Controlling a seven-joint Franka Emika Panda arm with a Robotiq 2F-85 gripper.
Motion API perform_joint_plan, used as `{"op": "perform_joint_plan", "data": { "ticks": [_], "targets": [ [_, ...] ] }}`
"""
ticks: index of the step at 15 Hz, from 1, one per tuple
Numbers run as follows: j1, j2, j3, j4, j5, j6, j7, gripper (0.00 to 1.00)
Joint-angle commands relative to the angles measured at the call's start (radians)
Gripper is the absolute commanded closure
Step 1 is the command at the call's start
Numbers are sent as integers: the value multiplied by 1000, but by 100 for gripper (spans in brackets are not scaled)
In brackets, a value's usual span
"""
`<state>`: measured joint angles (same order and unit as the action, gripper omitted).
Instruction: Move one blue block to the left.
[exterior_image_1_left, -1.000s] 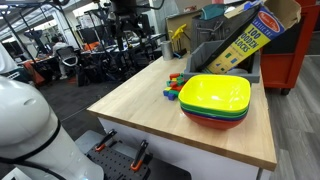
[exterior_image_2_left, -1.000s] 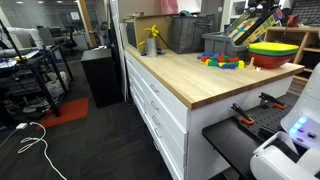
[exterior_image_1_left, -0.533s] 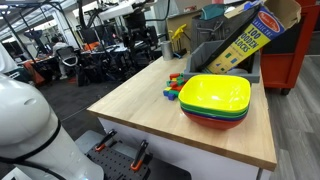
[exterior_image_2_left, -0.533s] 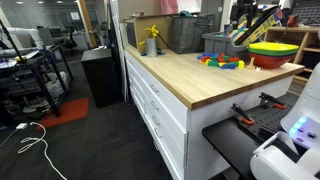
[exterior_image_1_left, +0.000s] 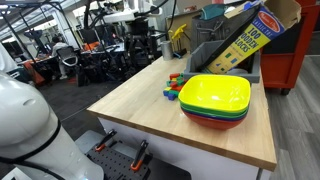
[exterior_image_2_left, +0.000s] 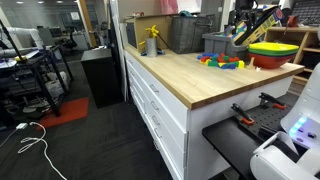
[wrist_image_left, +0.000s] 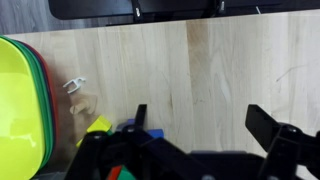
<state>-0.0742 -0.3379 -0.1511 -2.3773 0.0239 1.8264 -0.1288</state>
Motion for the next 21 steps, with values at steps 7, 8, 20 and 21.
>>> {"op": "perform_joint_plan", "data": {
  "ticks": [7, 8, 20, 21],
  "targets": [
    [-21, 23, 17, 1, -18, 41, 56, 0],
    [-24, 35, 15, -8, -7, 66, 80, 0],
    [-66, 226, 20, -115, -36, 454, 353, 0],
    [-69, 248, 18, -113, -44, 478, 365, 0]
  ]
}}
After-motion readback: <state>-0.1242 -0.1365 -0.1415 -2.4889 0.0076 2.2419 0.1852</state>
